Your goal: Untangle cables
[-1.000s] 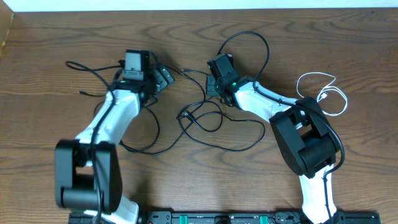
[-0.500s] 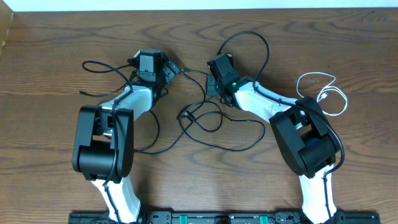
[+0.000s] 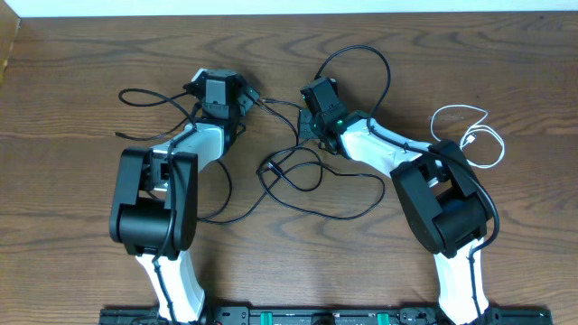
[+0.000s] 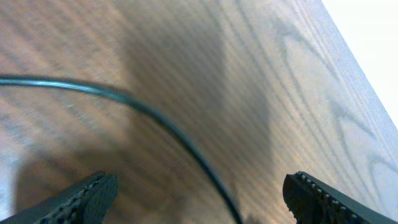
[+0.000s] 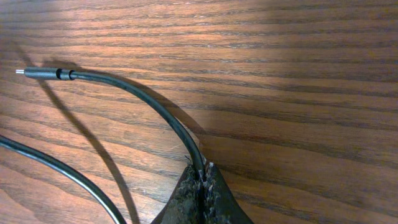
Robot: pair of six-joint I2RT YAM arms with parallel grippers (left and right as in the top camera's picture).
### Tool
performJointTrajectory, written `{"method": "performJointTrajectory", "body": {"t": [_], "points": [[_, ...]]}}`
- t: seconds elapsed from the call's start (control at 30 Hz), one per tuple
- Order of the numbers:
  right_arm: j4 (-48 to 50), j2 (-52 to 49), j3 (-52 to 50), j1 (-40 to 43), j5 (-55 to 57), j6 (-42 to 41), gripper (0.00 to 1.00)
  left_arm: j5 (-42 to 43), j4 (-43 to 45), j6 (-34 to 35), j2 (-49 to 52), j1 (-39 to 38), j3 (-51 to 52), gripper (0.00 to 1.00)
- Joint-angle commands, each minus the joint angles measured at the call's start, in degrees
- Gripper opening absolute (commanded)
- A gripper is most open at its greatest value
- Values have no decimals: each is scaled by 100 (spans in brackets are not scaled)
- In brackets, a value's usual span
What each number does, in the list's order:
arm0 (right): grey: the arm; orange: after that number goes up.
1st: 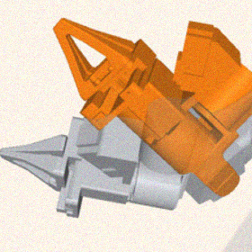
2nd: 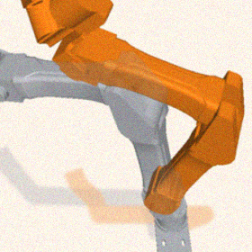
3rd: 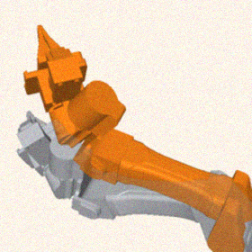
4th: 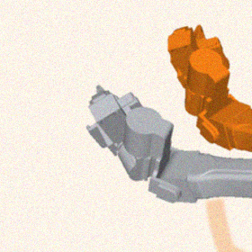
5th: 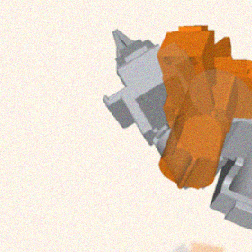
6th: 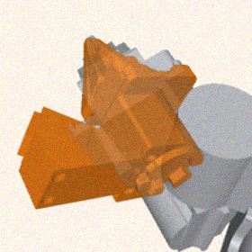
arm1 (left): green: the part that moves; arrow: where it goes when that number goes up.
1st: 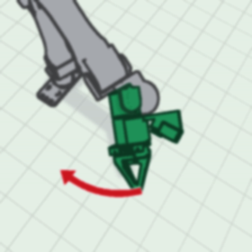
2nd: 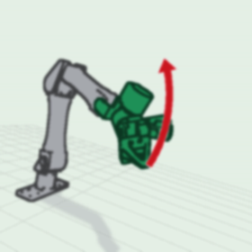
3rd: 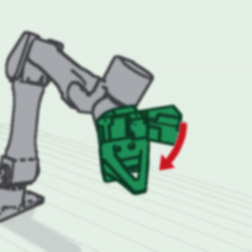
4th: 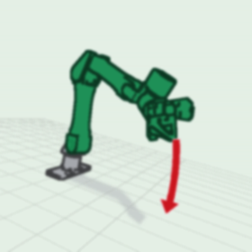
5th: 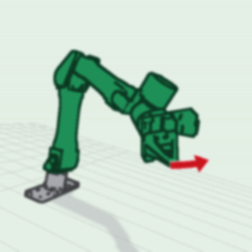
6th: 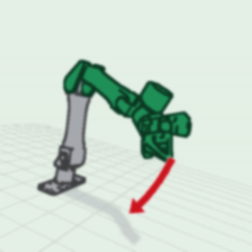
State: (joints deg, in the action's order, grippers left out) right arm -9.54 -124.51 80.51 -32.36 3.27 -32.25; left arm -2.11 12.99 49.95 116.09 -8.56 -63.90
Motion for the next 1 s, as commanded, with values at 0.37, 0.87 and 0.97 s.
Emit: {"method": "performJointTrajectory", "body": {"t": [0.37, 0.87, 0.97], "points": [[-7, -153, 31, -31, -85, 17, 1, -11, -11, 107, 1056, -42, 92, 52], [-59, -96, 33, 92, -745, 426, 1, 273, -2140, -179, 310, -17, 74, 7], [-109, 0, 33, 216, -1191, 426, 1, 271, -2957, -533, -306, -9, 9, 7]]}}
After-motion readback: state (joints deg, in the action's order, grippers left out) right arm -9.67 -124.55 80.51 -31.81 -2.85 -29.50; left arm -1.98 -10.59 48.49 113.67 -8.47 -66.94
